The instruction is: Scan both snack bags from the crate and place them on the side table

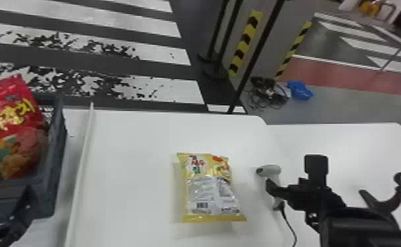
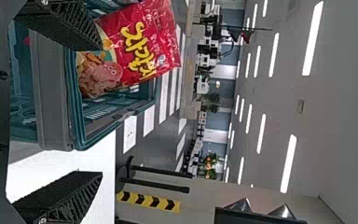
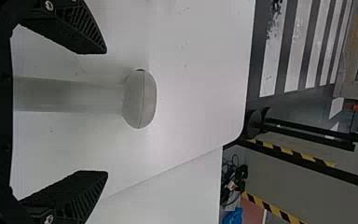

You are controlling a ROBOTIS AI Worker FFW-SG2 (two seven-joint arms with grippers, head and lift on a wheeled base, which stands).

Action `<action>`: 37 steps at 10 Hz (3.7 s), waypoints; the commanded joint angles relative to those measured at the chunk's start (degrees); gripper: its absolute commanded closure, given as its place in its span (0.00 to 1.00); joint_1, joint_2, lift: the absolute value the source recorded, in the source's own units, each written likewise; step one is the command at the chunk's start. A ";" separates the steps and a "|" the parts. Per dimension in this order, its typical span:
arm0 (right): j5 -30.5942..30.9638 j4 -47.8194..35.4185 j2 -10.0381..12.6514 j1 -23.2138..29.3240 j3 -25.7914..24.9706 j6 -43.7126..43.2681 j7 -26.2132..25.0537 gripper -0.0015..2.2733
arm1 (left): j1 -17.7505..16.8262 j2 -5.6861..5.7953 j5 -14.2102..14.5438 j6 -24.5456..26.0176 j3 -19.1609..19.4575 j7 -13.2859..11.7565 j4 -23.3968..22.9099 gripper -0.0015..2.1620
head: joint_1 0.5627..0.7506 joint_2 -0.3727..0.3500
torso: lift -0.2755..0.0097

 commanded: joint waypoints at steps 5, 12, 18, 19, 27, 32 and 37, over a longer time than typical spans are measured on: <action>-18.81 -15.98 1.42 4.84 -8.08 27.44 13.24 0.04 | -0.18 0.26 0.00 0.18 0.00 0.00 0.30 0.02 | 0.70 0.09 | 0.63; -22.68 -8.42 0.63 0.36 -4.91 33.95 18.68 0.04 | -0.36 0.44 0.09 0.00 0.00 0.00 0.65 0.02 | 0.70 0.21 | 0.63; -22.50 -0.86 -0.60 -3.33 -1.04 31.84 21.06 0.04 | -0.27 0.18 0.09 -0.18 0.00 0.00 0.83 0.02 | 0.70 0.27 | 0.63; -22.41 0.02 -0.60 -3.60 -0.87 32.01 21.06 0.04 | -0.27 0.18 0.09 -0.18 0.00 0.00 0.83 0.02 | 0.70 0.28 | 0.63; -24.35 -2.71 -0.95 -3.25 -5.09 34.12 22.90 1.00 | -0.18 0.18 0.18 -0.35 0.17 0.00 1.18 0.02 | 0.70 0.28 | 0.63; -31.11 -6.05 -0.60 -4.21 -18.01 31.84 22.38 1.00 | 0.08 0.09 0.18 -0.53 0.26 0.00 1.18 0.02 | 0.70 0.21 | 0.63; -24.96 3.88 -1.83 -8.25 -23.81 11.45 13.06 1.00 | -0.27 0.09 0.18 -0.53 0.26 0.00 1.53 0.02 | 0.70 0.03 | 0.63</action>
